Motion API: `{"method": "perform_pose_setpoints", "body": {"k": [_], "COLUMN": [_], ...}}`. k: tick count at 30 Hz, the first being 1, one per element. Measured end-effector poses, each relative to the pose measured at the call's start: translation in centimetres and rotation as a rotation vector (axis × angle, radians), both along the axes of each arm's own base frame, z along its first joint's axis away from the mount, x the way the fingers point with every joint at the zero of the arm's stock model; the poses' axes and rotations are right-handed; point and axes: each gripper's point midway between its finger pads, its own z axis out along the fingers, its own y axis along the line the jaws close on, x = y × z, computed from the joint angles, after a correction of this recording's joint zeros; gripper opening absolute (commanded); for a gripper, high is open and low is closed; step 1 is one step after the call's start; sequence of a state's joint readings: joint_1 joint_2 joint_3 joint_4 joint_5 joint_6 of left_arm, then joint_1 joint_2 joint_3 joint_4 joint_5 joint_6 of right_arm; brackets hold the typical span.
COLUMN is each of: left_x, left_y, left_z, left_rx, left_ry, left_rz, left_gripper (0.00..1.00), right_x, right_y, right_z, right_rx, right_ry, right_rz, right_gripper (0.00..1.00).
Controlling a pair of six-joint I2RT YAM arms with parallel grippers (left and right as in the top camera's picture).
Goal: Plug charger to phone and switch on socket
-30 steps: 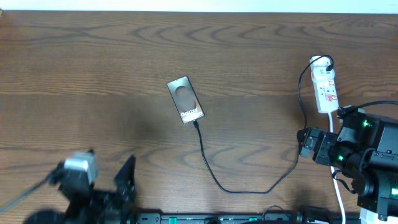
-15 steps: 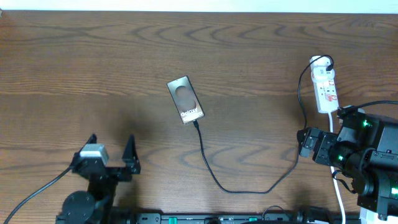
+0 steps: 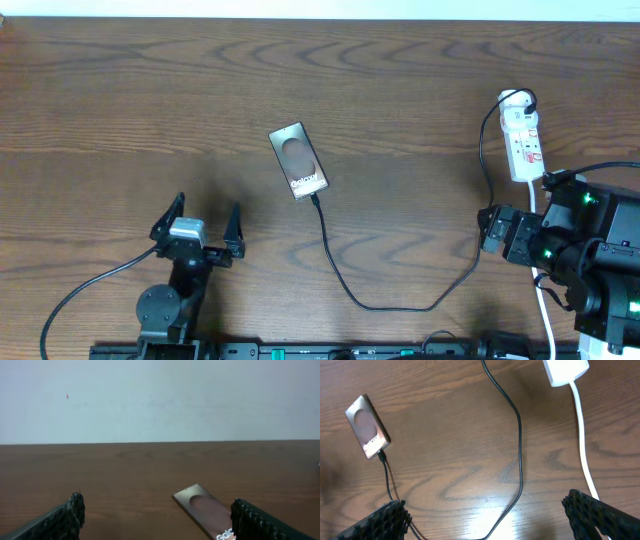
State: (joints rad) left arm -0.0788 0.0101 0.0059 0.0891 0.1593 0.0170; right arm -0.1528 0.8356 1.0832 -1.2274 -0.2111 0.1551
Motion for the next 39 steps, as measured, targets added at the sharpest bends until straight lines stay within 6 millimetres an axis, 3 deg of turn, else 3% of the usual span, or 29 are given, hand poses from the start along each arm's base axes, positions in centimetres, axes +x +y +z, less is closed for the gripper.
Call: {"method": "perform_pose_setpoints", "body": {"k": [6,39], "left_x": [-0.1,-0.1], "left_y": [0.1,0.1], "left_z": [-2.1,-2.1], "left_rx": [0.057,0.070], "left_ry": [0.080,0.080], "left_rz": [0.001,0.003], "left_gripper": [0.92,0.92], "right_x": [0.0,-0.6], "right_y": [0.0,0.0], "right_z": [0.0,-0.4], "right_rx": [0.000,-0.015], "right_ry": [0.000,0.029], "right_rz": [0.000,0.005], "right_gripper": [0.99,0.99]}}
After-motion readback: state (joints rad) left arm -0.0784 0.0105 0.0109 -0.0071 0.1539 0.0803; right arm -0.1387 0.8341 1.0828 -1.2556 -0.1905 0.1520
